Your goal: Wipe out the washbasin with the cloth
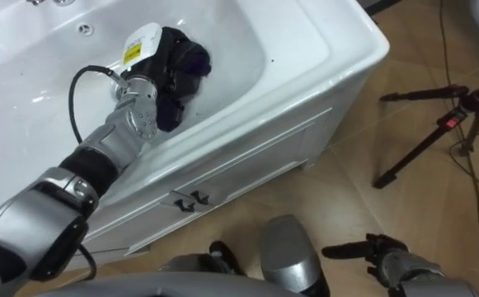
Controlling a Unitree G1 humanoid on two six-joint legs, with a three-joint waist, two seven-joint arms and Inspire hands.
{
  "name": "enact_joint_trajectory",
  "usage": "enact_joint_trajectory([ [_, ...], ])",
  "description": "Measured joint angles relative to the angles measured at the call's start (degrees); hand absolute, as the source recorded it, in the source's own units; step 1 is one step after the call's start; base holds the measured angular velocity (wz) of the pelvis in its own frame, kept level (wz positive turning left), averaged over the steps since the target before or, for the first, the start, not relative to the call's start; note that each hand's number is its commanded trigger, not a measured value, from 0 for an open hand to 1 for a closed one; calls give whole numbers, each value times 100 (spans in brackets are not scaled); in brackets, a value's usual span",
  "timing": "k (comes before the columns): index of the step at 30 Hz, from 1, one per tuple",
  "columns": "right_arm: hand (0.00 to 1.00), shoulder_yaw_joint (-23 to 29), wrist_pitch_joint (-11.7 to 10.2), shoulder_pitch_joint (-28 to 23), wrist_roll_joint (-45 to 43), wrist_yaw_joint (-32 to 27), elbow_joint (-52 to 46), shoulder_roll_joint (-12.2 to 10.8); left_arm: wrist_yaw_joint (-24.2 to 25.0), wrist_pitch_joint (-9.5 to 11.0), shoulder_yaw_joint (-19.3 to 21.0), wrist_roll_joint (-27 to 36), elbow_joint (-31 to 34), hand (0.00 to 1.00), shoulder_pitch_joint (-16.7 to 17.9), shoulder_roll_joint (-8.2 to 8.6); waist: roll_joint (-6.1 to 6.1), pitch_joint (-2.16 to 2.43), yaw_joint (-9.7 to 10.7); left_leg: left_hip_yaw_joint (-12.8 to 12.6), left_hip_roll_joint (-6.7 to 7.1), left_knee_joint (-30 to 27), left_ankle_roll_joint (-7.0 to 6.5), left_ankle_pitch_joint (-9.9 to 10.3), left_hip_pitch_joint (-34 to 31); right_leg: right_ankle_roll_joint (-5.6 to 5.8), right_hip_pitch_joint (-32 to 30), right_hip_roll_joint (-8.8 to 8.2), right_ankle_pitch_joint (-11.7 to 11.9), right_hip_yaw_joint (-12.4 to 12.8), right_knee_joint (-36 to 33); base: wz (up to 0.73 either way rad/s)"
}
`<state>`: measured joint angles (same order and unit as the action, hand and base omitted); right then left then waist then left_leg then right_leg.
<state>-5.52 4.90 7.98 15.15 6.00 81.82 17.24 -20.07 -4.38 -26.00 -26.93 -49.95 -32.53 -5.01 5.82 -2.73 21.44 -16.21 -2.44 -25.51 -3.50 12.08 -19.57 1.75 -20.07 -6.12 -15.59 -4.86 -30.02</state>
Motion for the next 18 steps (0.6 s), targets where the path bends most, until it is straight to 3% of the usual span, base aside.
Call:
enact_joint_trajectory([
  [4, 0, -3, 8, -172, -9, -32, 3, 70, 88, 2, -204, 288, 499, 100, 3, 0, 31, -23, 8, 56, 56, -3, -9, -6, -88, 16, -97, -61, -38, -33, -90, 9],
  [10, 0, -1, 22, -301, -231, -161, 66, 102, 113, 2, -372, 890, 755, 100, 9, 0, 43, -15, 17, 67, 84, 2, -16, -3, -92, 28, -92, -89, -58, -49, -86, 3],
  [18, 0, 2, 13, -299, -246, -141, 44, 113, 283, 3, -575, 1104, 1335, 100, 21, 43, 74, 4, 28, 68, 139, -11, -37, 3, -97, 60, -88, -182, -121, -117, -175, 6],
])
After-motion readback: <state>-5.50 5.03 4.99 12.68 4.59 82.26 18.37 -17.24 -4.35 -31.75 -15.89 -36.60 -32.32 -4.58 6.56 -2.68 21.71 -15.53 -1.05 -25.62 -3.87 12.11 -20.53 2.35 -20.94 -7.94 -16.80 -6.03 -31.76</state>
